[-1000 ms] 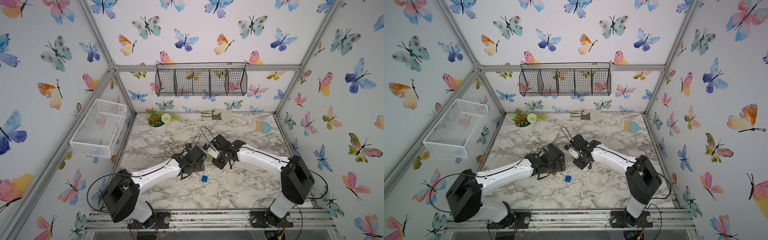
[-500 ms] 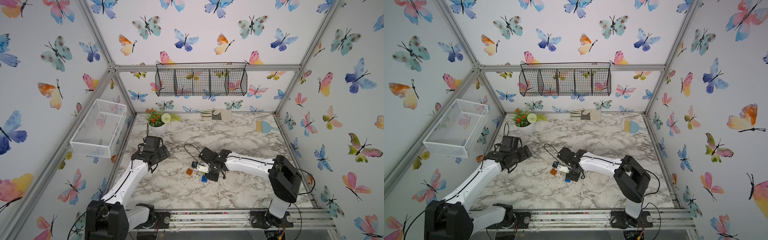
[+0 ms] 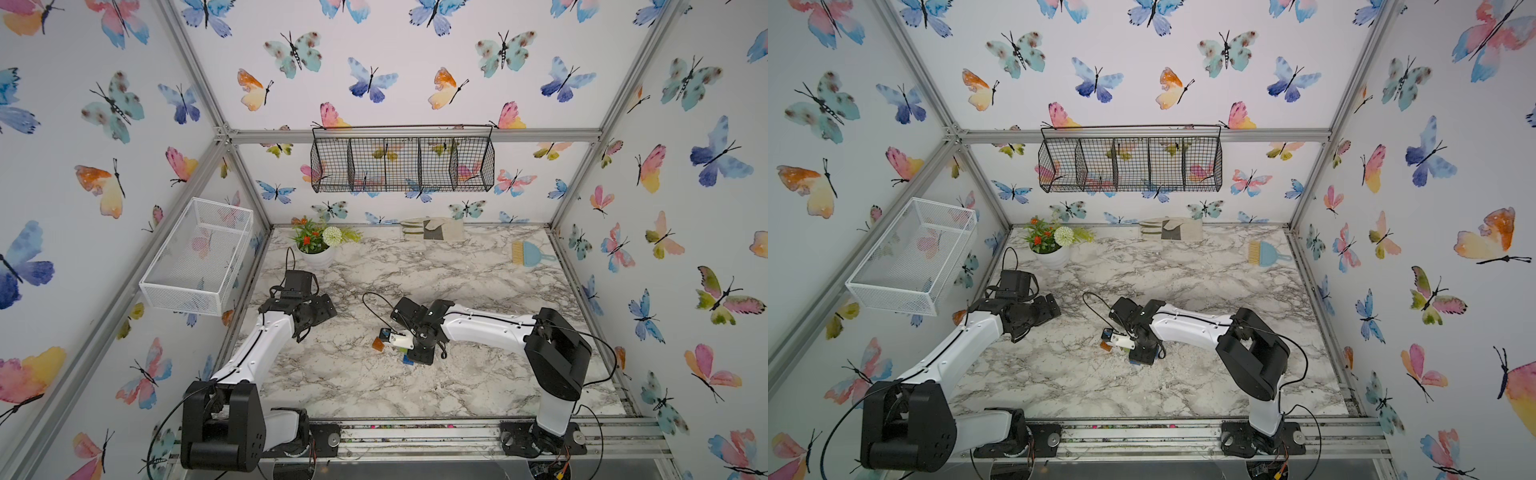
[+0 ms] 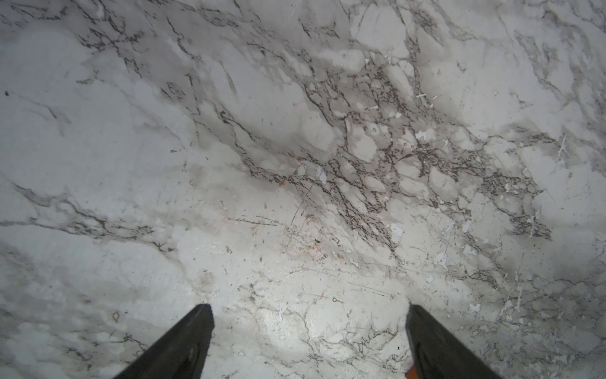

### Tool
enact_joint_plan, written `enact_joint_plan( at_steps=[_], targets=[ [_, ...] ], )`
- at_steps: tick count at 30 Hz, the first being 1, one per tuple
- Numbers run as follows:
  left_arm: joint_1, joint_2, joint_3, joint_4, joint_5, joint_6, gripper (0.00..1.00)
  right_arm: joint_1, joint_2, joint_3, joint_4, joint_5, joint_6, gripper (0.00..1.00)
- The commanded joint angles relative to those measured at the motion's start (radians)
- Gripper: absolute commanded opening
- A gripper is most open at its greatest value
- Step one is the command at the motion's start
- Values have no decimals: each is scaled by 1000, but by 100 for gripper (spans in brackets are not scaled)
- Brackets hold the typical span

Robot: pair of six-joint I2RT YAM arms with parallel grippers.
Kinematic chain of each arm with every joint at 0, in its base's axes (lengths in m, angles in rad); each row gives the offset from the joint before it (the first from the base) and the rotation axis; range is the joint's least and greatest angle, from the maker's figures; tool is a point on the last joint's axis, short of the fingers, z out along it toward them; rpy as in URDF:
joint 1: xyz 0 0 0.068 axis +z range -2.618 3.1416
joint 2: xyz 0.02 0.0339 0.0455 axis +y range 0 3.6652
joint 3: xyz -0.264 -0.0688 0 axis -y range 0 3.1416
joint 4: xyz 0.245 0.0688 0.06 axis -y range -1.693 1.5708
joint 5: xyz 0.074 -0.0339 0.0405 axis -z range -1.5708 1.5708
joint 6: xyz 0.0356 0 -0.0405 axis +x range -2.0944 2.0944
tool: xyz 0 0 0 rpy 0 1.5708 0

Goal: Assemble the letter y with lego
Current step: Assemble the lego brick with the lego brick.

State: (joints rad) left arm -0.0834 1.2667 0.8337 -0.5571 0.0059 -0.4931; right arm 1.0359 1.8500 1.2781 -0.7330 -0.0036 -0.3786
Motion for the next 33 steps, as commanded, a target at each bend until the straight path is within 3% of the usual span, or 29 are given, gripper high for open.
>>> enact_joint_plan(
  at_steps=[1, 33],
  targets=[
    [12, -10, -1, 3, 22, 21, 93, 9, 14, 23, -43, -22, -4, 15],
    [29, -13, 1, 6, 31, 24, 92, 42, 67, 27, -63, -14, 57, 13]
  ],
)
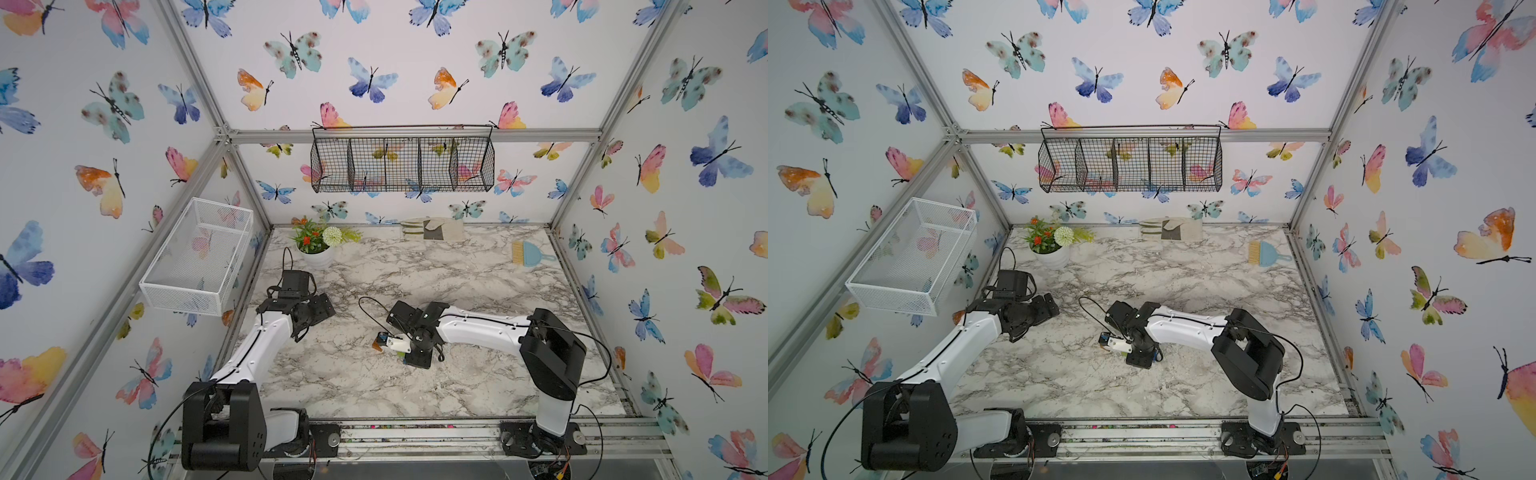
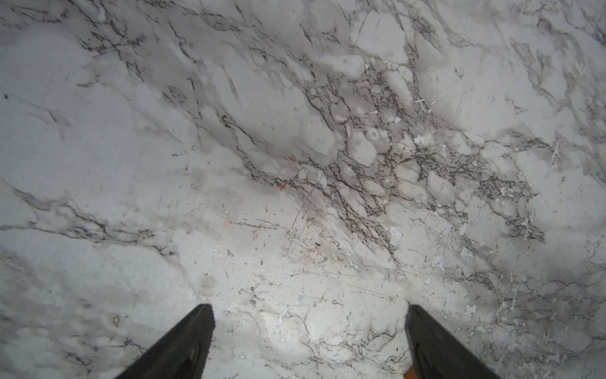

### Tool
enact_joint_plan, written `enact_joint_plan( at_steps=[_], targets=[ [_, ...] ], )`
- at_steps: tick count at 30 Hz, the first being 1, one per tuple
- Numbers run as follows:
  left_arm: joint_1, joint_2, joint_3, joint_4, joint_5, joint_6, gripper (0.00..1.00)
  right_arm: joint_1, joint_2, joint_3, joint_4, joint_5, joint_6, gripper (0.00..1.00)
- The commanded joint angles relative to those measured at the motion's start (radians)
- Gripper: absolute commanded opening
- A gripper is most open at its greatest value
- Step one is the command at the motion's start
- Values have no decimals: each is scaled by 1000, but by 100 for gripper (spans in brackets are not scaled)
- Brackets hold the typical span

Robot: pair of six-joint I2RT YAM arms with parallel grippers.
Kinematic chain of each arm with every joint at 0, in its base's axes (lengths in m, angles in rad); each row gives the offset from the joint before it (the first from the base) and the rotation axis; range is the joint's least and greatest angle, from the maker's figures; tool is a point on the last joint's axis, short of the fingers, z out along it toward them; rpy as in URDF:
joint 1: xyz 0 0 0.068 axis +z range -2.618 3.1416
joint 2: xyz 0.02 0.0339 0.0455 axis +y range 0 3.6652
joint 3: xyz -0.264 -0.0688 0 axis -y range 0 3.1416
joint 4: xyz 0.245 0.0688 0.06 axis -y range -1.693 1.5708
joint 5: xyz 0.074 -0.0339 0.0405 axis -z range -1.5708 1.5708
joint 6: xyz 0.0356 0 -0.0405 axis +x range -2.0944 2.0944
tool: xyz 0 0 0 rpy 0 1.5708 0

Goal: Assemble the letter y with lego
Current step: Assemble the lego brick with the lego brick.

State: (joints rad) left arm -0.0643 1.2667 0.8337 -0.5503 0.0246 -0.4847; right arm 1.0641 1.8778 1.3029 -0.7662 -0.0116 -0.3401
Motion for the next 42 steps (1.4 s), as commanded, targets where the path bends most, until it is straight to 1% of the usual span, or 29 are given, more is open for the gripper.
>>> enact_joint_plan(
  at_steps=[1, 5, 9, 15, 33, 42],
  targets=[
    [9, -13, 1, 0, 12, 15, 92, 17, 38, -2, -26, -4, 17, 13],
    [10, -13, -1, 1, 14, 15, 92, 20, 28, -20, -18, 12, -2, 13],
    [11, -13, -4, 1, 15, 13, 92, 20, 18, -31, -21, 54, -15, 13],
    [11, -14, -4, 0, 15, 14, 92, 20, 1, -33, -25, 69, -27, 14],
    [11, -15, -5, 3, 16, 12, 92, 20, -13, -33, -49, 59, -15, 14],
    [14, -14, -4, 6, 18, 12, 92, 20, -7, -22, -69, 30, 5, 14]
  ],
)
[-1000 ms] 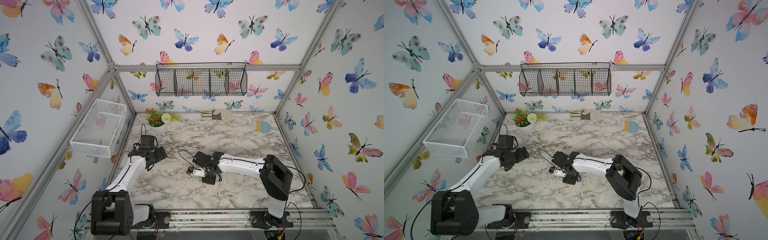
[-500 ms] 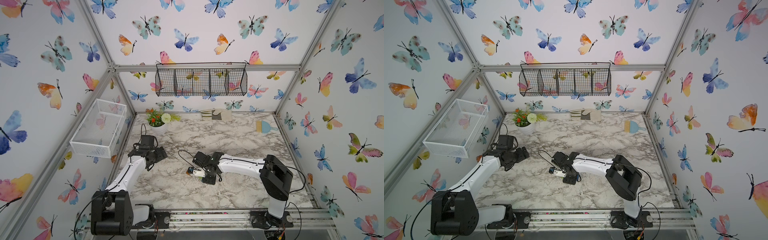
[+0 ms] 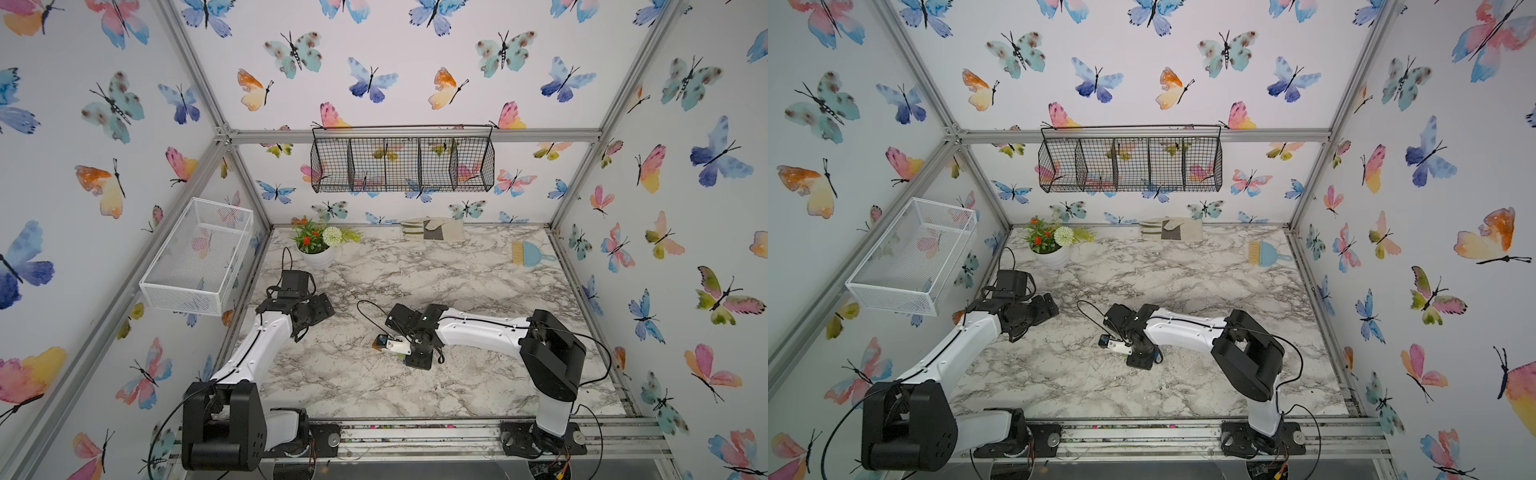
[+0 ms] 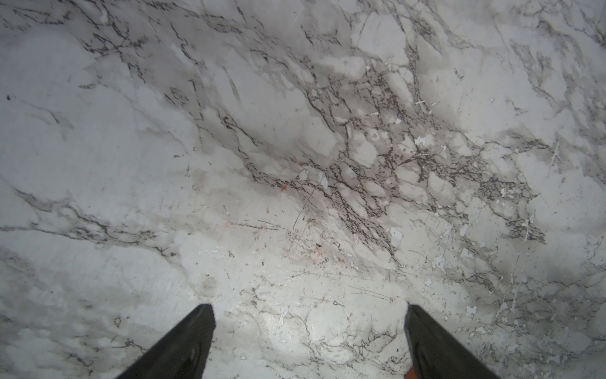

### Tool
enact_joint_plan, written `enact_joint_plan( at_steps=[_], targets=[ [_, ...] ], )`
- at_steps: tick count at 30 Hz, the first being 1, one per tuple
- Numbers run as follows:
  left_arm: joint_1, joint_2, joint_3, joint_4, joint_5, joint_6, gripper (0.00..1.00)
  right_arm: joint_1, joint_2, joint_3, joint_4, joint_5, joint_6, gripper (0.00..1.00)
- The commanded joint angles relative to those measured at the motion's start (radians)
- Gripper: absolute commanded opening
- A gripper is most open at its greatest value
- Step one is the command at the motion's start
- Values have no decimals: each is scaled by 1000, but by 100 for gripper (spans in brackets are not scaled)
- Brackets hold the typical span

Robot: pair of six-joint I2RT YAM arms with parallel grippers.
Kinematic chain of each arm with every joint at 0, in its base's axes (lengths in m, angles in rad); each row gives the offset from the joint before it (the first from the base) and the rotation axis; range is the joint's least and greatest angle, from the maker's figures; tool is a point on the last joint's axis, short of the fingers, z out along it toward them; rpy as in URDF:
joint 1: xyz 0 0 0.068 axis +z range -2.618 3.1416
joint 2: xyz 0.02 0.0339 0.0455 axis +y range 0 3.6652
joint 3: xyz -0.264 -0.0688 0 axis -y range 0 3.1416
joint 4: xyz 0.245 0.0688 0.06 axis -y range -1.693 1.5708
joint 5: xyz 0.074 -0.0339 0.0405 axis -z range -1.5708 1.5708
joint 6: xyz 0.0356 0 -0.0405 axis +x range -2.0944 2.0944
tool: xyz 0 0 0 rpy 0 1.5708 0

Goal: Assemble the letter y with lego
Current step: Assemble the lego brick with the lego brick.

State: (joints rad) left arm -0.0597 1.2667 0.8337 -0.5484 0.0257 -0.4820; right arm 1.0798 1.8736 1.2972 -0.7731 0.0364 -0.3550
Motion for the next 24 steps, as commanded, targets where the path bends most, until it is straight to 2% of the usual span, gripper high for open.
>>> enact_joint_plan(
  at_steps=[1, 15, 24],
  targets=[
    [10, -13, -4, 4, 19, 10, 92, 5, -1, -16, -66, -18, 25, 14],
    [12, -16, -4, 6, 25, 11, 92, 5, 39, 14, -71, -33, 98, 10],
    [14, -16, -5, 7, 28, 11, 92, 10, 48, 16, -36, -34, 81, 10]
  ],
)
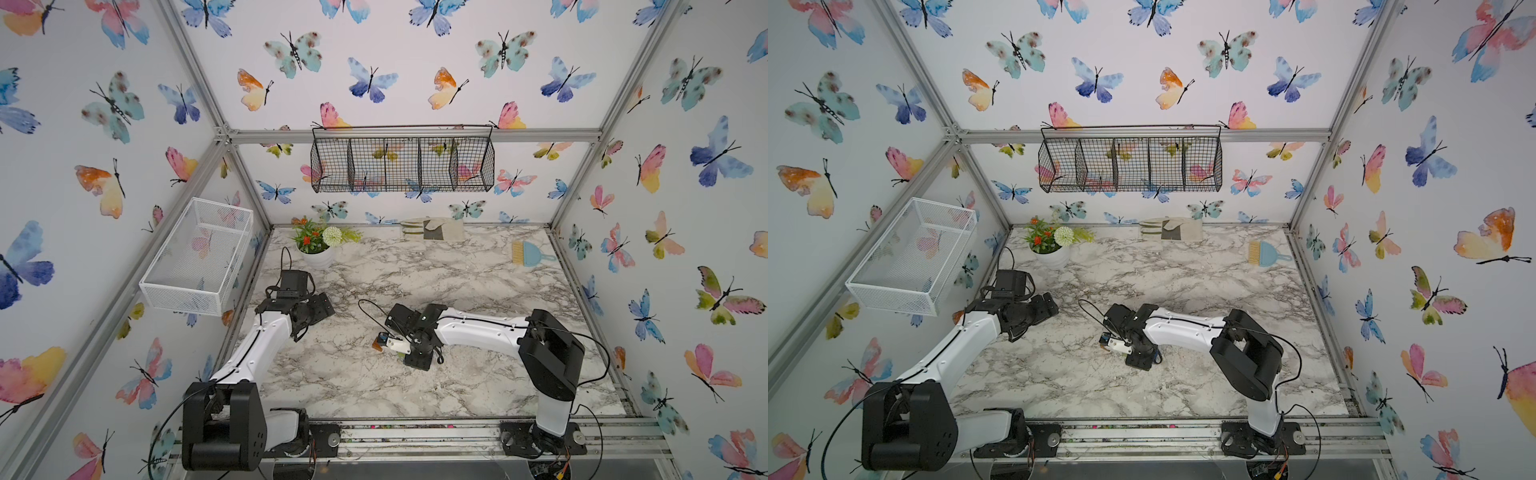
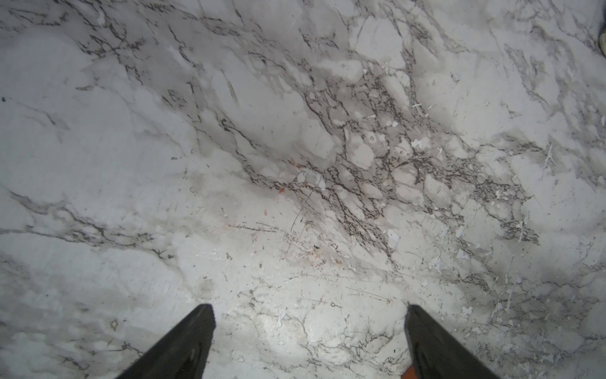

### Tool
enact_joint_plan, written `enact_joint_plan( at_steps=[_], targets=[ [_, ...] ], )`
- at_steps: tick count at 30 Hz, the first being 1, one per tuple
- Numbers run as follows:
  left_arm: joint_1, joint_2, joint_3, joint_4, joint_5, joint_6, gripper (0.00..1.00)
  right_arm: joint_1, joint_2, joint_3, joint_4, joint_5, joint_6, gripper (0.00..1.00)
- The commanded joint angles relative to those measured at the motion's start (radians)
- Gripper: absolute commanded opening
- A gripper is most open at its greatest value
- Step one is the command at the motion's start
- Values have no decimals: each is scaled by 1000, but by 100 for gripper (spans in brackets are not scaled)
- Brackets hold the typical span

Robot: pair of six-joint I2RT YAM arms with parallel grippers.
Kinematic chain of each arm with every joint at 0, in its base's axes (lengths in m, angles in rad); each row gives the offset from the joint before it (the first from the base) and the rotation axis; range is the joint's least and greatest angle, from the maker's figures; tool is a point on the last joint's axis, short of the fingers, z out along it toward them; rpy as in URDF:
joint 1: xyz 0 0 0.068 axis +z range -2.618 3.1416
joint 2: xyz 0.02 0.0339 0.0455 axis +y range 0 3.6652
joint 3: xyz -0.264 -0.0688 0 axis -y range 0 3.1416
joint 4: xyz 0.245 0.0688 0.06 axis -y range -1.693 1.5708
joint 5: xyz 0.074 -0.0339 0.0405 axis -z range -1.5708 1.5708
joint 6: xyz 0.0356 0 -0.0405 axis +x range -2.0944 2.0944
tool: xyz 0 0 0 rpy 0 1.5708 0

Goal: Assemble the letter y with lego
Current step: Assemble the lego brick with the lego brick.

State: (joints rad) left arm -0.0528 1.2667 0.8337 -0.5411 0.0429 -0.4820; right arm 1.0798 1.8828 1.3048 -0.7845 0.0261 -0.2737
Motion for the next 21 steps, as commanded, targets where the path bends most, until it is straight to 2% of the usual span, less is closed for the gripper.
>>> enact_joint_plan(
  at_steps=[1, 21],
  targets=[
    [8, -18, -5, 0, 8, 10, 92, 11, 43, 8, -21, -18, -5, 10],
    [10, -12, -4, -2, 8, 11, 91, 20, 49, 2, 23, 2, -57, 12]
  ],
)
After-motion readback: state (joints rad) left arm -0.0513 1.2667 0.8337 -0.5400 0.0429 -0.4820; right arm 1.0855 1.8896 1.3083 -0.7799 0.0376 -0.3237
